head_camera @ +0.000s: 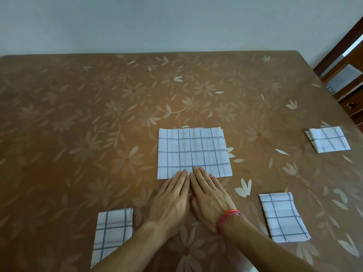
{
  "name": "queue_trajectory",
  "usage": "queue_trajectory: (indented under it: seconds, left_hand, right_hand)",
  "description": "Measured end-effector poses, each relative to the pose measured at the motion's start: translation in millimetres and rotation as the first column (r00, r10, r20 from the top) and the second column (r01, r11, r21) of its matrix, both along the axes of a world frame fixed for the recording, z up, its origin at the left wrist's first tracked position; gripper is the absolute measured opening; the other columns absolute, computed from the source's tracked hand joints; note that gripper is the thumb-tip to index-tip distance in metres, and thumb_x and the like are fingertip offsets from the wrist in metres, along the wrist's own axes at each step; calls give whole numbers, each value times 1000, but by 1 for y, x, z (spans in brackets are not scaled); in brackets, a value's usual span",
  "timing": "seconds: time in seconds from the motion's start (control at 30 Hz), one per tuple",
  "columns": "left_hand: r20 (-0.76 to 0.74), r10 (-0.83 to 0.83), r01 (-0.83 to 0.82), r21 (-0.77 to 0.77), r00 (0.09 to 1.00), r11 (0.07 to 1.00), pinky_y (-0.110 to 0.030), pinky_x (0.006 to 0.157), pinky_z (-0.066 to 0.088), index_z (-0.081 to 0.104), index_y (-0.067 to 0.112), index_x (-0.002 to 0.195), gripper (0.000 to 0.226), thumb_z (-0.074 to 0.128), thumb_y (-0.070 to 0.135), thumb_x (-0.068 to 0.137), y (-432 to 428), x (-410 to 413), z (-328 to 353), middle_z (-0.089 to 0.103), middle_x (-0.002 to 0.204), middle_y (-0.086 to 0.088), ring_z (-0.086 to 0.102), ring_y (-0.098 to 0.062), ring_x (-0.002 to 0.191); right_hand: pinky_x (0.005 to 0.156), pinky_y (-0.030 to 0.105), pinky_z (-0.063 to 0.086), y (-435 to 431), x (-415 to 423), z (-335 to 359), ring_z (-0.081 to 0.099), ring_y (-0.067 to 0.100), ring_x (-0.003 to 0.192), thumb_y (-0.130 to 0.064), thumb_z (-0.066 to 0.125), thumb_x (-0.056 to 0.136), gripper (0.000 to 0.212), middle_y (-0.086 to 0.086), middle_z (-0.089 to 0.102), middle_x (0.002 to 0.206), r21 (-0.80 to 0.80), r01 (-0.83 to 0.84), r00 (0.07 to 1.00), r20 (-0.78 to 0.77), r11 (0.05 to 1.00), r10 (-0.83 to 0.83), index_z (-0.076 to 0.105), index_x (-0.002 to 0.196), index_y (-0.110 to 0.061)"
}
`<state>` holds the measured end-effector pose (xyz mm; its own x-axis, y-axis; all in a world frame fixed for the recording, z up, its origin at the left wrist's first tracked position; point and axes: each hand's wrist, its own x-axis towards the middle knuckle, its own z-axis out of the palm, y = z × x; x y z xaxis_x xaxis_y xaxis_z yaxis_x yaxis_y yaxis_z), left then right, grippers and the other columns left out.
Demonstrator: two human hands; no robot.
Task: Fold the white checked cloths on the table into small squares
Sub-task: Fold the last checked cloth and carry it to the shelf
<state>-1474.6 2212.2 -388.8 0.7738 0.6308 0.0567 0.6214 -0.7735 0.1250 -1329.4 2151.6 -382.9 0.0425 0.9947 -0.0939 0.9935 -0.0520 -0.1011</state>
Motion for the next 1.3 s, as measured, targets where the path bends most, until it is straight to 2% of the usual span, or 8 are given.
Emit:
queue_trajectory:
  seconds: [0.2,0.33,0.5,0.63,0.73,0.8,1.1,1.3]
  left_hand:
    - [-67,138,-141,-35,988,989,-39,115,27,43,0,142,54,44,28,96,7,-30,-1,39,151,-16,35,-26,141]
    - [-117,137,-145,-62,984,988,-38,110,21,40,1,144,60,11,37,105,9,-44,1,35,153,-14,32,-24,143]
    - [-97,149,-159,-106,984,982,-37,114,34,48,1,139,66,5,37,104,10,-41,2,45,147,-14,41,-24,137]
    - [-78,114,-121,-100,990,988,-34,115,32,50,3,138,54,27,32,99,12,-44,5,46,147,-12,41,-20,137]
    - [-147,125,-144,-129,981,981,-33,115,25,42,5,144,58,23,34,98,13,-45,5,35,154,-10,31,-19,143]
    - [-155,113,-138,-162,981,977,-33,118,11,22,7,152,66,6,39,96,14,-45,5,13,160,-6,11,-16,148]
    - [-166,115,-157,-266,979,951,-29,120,-5,-5,11,153,81,-18,42,79,13,-40,14,-18,158,1,-17,-11,147]
    - [-150,125,-163,-279,981,946,-27,117,-6,-5,11,151,79,-17,42,79,13,-40,12,-16,158,2,-17,-10,146]
  right_hand:
    - [102,47,44,2,0,2,40,26,137,-37,29,93,59,13,43,147,-46,25,1000,-8,999,-26,47,138,-4]
    - [99,47,47,6,-7,3,44,27,133,-38,30,91,60,14,47,144,-73,60,998,-20,996,-62,51,135,-3]
    - [107,46,39,15,-31,10,39,25,137,-35,15,100,60,14,42,147,3,-78,996,-49,997,78,47,139,-2]
    - [110,44,35,20,-45,4,31,21,141,-36,32,96,58,10,35,152,-26,-127,990,-61,992,125,39,144,-6]
    - [118,46,17,17,-45,2,11,22,147,-38,22,99,60,10,16,158,-89,-134,991,-34,987,132,22,151,-7]
    - [119,45,3,14,-41,4,-2,22,148,-42,12,100,63,8,2,160,-118,-134,991,-15,984,133,9,153,-8]
    - [118,36,-12,-34,39,23,-23,11,141,-46,8,96,68,2,-17,159,-241,168,985,0,956,-173,-10,152,-11]
    - [116,29,-13,-35,46,32,-10,12,147,-44,18,101,65,2,-9,161,-257,243,957,-92,935,-274,-3,153,-10]
